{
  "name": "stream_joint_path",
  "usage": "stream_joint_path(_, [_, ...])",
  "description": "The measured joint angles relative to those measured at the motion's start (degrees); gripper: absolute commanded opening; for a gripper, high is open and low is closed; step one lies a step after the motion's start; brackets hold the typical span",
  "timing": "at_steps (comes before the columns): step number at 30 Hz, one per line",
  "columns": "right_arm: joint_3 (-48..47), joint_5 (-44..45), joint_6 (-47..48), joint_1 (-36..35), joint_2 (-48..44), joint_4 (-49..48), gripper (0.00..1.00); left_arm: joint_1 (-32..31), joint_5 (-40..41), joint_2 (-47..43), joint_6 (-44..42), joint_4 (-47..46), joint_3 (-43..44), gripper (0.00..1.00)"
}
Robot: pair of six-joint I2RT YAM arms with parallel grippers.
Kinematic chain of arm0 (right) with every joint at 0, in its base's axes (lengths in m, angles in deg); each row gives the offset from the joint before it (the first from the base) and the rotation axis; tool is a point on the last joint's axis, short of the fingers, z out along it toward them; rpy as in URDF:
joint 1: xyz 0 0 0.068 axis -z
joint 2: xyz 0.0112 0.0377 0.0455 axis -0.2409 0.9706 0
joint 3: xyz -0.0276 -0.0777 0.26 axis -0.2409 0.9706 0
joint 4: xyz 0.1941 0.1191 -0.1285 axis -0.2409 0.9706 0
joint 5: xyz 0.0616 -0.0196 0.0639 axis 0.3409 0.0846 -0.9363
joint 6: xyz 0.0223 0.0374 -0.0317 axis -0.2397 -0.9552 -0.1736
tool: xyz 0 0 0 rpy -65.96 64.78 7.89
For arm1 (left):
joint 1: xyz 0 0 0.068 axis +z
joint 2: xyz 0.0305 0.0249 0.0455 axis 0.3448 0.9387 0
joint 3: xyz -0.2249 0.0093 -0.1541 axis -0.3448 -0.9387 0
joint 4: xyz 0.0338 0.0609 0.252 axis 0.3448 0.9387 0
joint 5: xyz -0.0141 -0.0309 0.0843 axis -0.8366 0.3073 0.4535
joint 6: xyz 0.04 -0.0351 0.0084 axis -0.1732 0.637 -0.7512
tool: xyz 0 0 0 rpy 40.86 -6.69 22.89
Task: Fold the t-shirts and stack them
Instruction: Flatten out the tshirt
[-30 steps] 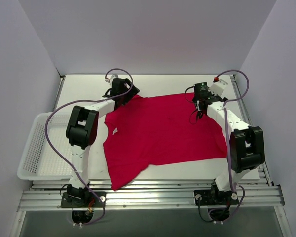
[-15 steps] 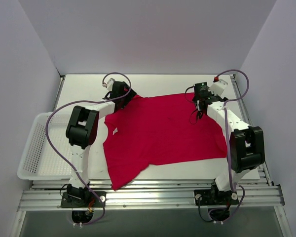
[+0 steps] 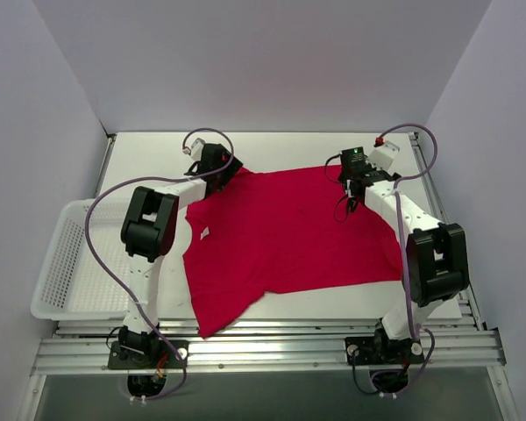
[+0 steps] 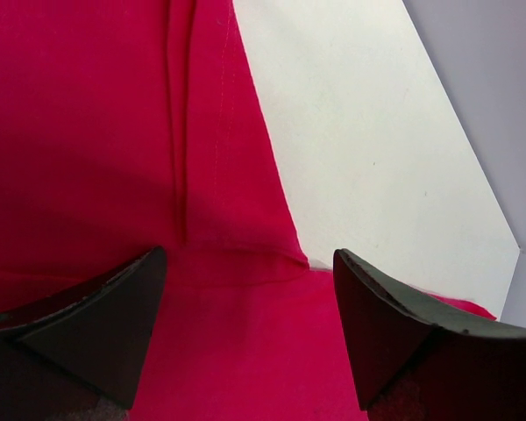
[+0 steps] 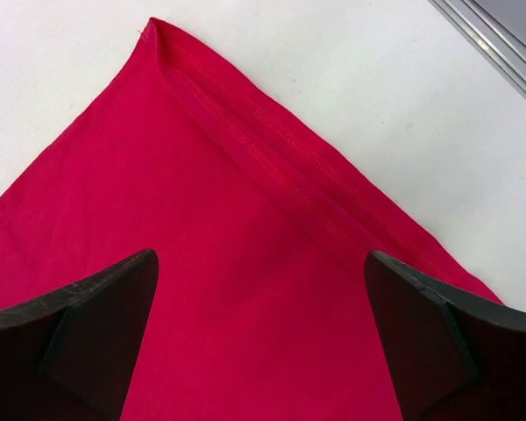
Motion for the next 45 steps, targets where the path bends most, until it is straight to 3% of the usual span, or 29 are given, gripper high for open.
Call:
stream_joint_path(26, [0.0,1.4,0.0,-1.9,2.8,0.0,1.00,0.0,0.1,6.6,0.1,0.2,9.9,0.81])
stream_joint_path(29, [0.0,1.7,0.0,-2.2,3.0,0.0,1.00,0.0,0.1,7.1,0.1,0.3,10.8,0.71])
stream_joint_path(33, [-0.1,1.7,0.0,-2.4,4.0,0.0,1.00,0.0,0.1,7.7,0.0,0.7,12.0,0.48])
stream_joint_path(36, [-0.1,1.8,0.1,-2.5,4.8,0.1,1.00,0.1,0.1,9.4,-0.3,1.6,15.0,0.48])
stream_joint_path(39, [-0.2,1.9,0.2,-2.6,5.2,0.1,1.00,0.3,0.0,13.5,-1.0,3.5,22.6,0.49])
stream_joint_path(42, [-0.5,2.1,0.3,-2.6,5.5,0.1,1.00,0.6,-0.8,23.8,-2.8,8.6,42.4,0.53])
stream_joint_path(43, [-0.5,2.2,0.3,-2.6,5.5,0.2,1.00,0.8,-1.4,28.0,-3.3,10.5,50.2,0.67])
stream_joint_path(45, [-0.7,2.5,0.4,-2.7,5.5,0.2,1.00,1.1,-3.4,36.1,-4.0,12.3,66.3,0.80])
